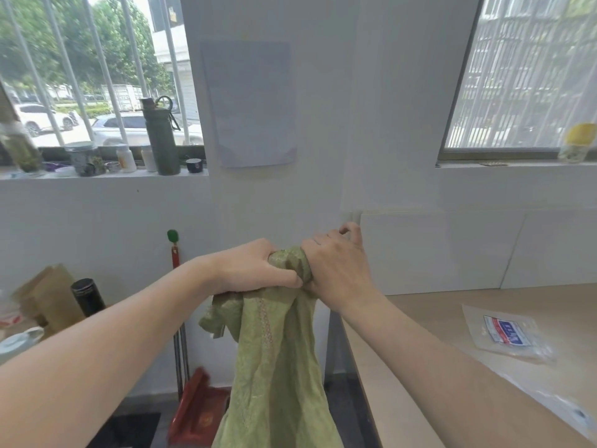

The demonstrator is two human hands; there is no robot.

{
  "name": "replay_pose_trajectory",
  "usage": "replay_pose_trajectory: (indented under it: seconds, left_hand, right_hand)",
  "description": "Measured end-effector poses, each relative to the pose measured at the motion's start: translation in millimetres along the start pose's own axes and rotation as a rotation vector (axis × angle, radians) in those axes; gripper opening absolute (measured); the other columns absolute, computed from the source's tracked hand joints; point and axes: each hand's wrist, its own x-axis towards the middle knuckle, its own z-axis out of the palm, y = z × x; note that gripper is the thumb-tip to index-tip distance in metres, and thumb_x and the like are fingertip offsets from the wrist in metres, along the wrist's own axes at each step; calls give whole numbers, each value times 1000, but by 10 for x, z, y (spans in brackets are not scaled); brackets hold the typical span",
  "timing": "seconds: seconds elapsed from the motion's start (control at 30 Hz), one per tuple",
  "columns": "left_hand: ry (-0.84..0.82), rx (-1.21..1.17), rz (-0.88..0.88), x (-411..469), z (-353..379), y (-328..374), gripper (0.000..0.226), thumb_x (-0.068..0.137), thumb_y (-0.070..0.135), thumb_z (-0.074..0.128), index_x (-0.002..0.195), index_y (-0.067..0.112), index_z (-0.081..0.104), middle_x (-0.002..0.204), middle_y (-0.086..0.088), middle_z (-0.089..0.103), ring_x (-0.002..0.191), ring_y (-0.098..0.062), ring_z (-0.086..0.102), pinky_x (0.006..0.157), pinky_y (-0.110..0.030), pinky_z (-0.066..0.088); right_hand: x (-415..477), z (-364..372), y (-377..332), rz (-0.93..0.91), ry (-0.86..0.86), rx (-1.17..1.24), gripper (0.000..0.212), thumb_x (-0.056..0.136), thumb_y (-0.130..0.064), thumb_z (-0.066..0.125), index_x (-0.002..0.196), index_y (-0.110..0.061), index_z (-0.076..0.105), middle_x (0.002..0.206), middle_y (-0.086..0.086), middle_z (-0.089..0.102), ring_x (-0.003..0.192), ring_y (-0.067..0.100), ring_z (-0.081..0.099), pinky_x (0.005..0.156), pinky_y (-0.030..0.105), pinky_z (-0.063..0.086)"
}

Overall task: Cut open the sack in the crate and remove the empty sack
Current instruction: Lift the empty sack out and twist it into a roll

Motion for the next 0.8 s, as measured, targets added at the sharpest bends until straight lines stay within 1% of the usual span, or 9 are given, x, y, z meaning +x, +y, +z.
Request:
replay_pose_trajectory:
  seconds: [0.07, 0.17, 0.27, 0.33, 0.43, 0.53, 0.63, 0.7, 0.8]
  left_hand:
    - [72, 220, 58, -34, 5, -10, 40, 77, 49, 80, 70, 17, 57, 65, 11, 66, 61, -10, 63, 62, -30, 53]
    - [227, 679, 128, -99, 50, -61, 55, 68, 67, 77, 89, 24, 49, 78, 9, 63, 78, -17, 64, 69, -37, 54]
    - [383, 955, 188, -118, 164, -156, 62, 77, 63, 72, 105, 22, 35, 87, 1, 58, 86, -28, 62, 70, -38, 52]
    - [465, 958, 184, -116, 211, -209, 52, 85, 53, 67, 110, 19, 37, 85, -2, 57, 87, -32, 63, 70, -39, 54]
    - [487, 917, 129, -115, 228, -241, 36, 89, 44, 61, 101, 19, 39, 75, 1, 51, 81, -32, 65, 64, -38, 53]
    - [482, 835, 124, -104, 194, -245, 23, 85, 39, 58, 91, 21, 44, 78, -1, 60, 76, -32, 65, 64, -37, 53]
    - [436, 643, 128, -88, 145, -231, 15, 77, 37, 56, 75, 22, 51, 71, 0, 61, 69, -29, 63, 64, -39, 56]
    - [416, 510, 104, -62, 118, -215, 16, 75, 34, 57, 68, 19, 54, 65, -1, 63, 65, -28, 62, 63, -40, 56]
    - [428, 334, 9, -26, 49, -171, 21, 75, 26, 61, 60, 13, 55, 59, -3, 61, 62, -30, 61, 55, -34, 47]
  right_hand:
    - [48, -85, -57, 26, -86, -28, 39, 59, -16, 75, 58, -25, 37, 53, -5, 55, 54, 24, 54, 80, 42, 25]
    - [81, -132, -131, 26, -242, -54, 30, 80, -14, 56, 59, -23, 36, 67, -5, 64, 68, 24, 61, 77, 40, 23]
    - [115, -174, -179, 104, -305, 71, 29, 87, -17, 53, 62, -23, 39, 76, -2, 64, 80, 28, 65, 68, 33, 32]
    - [144, -189, -218, 188, -372, 189, 26, 84, -18, 57, 63, -22, 43, 67, 0, 55, 73, 29, 63, 60, 31, 39]
    - [169, -201, -253, 210, -444, 240, 21, 81, -20, 60, 66, -22, 45, 64, -3, 50, 66, 27, 55, 59, 31, 42]
    - [148, -202, -227, 168, -381, 204, 18, 79, -21, 61, 66, -22, 47, 63, -4, 49, 66, 27, 52, 63, 31, 38]
    - [109, -191, -189, 101, -274, 165, 13, 72, -21, 62, 79, -25, 51, 65, -6, 54, 68, 25, 55, 77, 36, 37]
    - [79, -166, -153, 62, -185, 81, 33, 65, -29, 69, 94, -25, 52, 75, -4, 62, 77, 26, 61, 85, 40, 32]
    - [15, -156, -129, 22, -38, 12, 64, 52, -43, 80, 109, -23, 58, 101, 5, 60, 93, 27, 58, 93, 46, 28]
